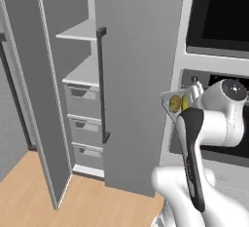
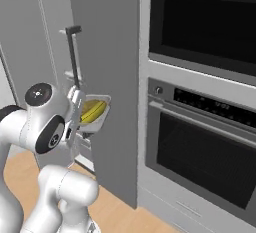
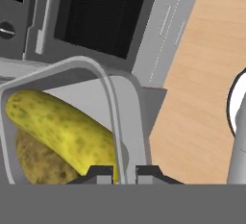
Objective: Take the meat container that has the fish and place it on the second highest rack of the freezer. Then take the vegetable container that has the cucumber and potato and place it on the highest rack of the freezer.
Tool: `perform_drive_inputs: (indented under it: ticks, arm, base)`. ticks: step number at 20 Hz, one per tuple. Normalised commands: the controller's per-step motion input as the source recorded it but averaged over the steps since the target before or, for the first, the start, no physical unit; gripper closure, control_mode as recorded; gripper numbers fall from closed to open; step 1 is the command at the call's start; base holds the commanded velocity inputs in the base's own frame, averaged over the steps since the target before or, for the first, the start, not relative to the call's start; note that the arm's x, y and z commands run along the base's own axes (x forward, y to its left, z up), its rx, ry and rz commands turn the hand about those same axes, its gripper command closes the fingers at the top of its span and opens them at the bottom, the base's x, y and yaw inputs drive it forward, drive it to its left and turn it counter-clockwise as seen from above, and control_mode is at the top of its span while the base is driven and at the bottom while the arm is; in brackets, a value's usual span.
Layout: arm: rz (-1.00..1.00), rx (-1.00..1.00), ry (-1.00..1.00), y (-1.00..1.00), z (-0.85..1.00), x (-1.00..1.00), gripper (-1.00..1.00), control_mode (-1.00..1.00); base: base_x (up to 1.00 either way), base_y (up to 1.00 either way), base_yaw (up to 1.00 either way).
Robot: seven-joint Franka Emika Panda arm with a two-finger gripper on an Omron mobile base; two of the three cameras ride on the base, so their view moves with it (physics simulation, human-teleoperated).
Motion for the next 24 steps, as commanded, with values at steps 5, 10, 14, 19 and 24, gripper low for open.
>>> perform_drive_inputs:
  ticks: [5, 10, 14, 19, 24]
  arm:
    - [0.00, 0.00, 0.00, 0.00, 0.00, 0.00, 1.00, 1.00]
    - [0.00, 0.00, 0.00, 0.00, 0.00, 0.00, 1.00, 1.00]
    - [0.00, 0.00, 0.00, 0.00, 0.00, 0.00, 1.00, 1.00]
    - [0.00, 0.00, 0.00, 0.00, 0.00, 0.00, 1.00, 1.00]
    - [0.00, 0.00, 0.00, 0.00, 0.00, 0.00, 1.00, 1.00]
  base:
    - [0.40, 0.86, -0.08]
    - [0.55, 0.60, -0.14]
    - [0.43, 0.25, -0.13]
    - [0.42, 0.15, -0.10]
    - [0.60, 0.52, -0.02]
